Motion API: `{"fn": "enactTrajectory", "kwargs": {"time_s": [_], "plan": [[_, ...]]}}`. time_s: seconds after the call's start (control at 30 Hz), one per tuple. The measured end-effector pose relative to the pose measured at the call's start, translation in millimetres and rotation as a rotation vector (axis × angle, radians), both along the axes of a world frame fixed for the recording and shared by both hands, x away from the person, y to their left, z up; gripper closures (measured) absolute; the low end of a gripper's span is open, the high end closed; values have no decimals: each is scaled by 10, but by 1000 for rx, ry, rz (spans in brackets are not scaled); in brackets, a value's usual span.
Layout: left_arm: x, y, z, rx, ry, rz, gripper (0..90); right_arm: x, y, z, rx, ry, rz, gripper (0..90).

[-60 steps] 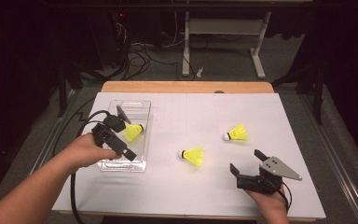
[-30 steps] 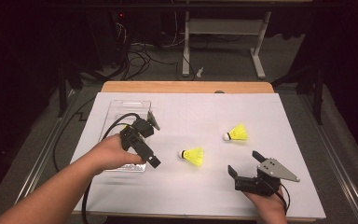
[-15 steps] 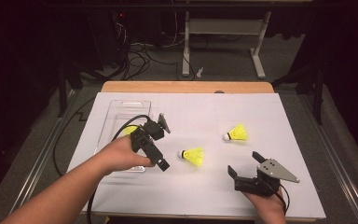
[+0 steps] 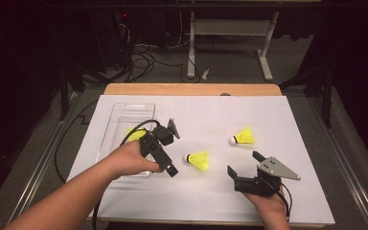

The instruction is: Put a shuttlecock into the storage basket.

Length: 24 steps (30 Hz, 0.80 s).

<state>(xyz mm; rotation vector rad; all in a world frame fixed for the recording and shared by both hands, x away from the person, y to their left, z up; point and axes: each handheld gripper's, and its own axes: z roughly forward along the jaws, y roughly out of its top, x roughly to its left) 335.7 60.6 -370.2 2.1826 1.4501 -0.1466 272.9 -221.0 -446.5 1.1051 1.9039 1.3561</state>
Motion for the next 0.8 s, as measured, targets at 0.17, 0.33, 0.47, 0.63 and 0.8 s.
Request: {"fn": "enactTrajectory", "kwargs": {"time_s": [0.17, 0.33, 0.47, 0.63, 0.8], "plan": [[-26, -7, 4, -3, 0, 1, 8, 153, 104, 104, -37, -17, 4, 2], [-62, -15, 0, 5, 2, -7, 8, 284, 258, 111, -41, -5, 27, 19], [-67, -18, 0, 6, -1, -7, 8, 347, 398, 68, -35, 17, 57, 53], [-52, -11, -17, 6, 9, 4, 8, 349, 480, -5, -8, 35, 85, 111], [-68, -13, -19, -3, 2, 7, 8, 333, 556, -85, -27, 62, 108, 145]]}}
